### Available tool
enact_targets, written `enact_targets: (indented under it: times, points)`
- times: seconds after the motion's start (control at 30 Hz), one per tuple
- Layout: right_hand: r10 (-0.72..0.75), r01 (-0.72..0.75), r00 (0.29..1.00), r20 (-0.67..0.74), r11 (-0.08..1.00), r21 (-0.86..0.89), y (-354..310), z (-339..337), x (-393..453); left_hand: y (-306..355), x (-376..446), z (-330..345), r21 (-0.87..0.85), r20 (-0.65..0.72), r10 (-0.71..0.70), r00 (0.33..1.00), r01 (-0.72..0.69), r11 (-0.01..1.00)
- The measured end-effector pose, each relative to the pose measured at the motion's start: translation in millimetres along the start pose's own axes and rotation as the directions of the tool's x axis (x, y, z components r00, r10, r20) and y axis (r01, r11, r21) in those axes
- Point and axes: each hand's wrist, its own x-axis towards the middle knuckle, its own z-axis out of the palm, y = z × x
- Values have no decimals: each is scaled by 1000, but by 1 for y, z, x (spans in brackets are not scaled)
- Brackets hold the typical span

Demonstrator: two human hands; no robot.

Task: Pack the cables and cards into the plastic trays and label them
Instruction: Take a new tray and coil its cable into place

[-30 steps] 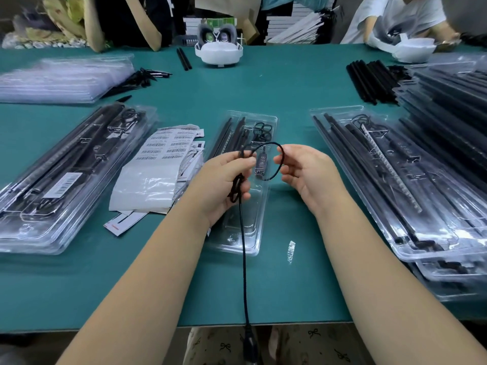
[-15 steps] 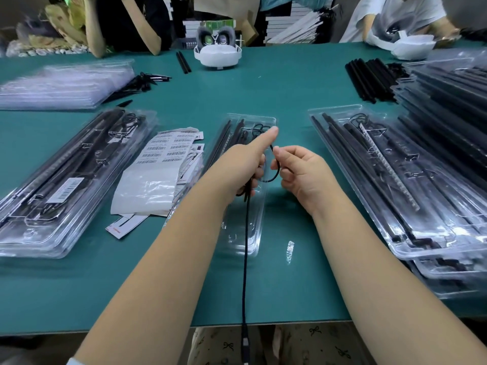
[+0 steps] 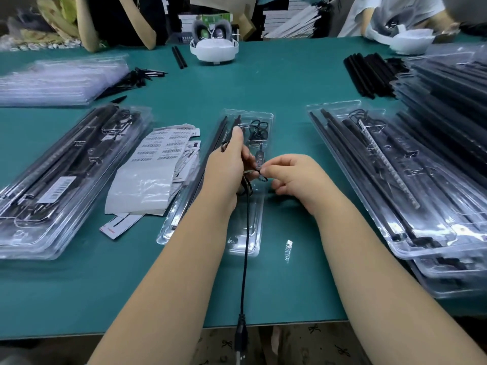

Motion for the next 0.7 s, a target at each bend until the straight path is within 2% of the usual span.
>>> enact_targets:
  times: [0.07, 0.23, 0.3, 0.33, 0.4, 0.5, 0.57, 0.63, 0.7]
  points:
    - [-12, 11, 1000, -8, 992, -129, 0, -2, 0, -2, -1, 2, 50, -27, 38, 999, -36, 998]
    - [-25, 33, 999, 48, 984, -174, -1, -7, -4, -10, -5, 9, 222, -56, 237, 970, -219, 950]
    - [-34, 28, 999, -23, 976, -215, -2, -4, -6, -9, -4, 7, 176, -36, 213, 976, -203, 963]
    - [-50, 25, 996, -77, 954, -299, -3, -4, -7, -8, -3, 5, 97, -12, 168, 986, -166, 981]
    - [-60, -1, 992, -110, 876, -483, -10, -3, -14, -5, -1, 1, -39, 53, 112, 992, -110, 993]
    - [158, -74, 982, 99, 815, -574, -25, 2, -38, -6, 0, 2, 9, 69, 125, 990, -126, 992]
    - [250, 0, 943, 218, 657, -754, -26, 13, -57, -7, -1, 4, 41, 67, 126, 990, -129, 991]
    - [220, 91, 948, 229, 502, -860, -22, 22, -72, -7, 1, 5, 43, 66, 115, 991, -118, 992]
    - [169, 111, 960, 221, 498, -860, -21, 25, -82, -7, 4, 5, 42, 55, 104, 993, -107, 993]
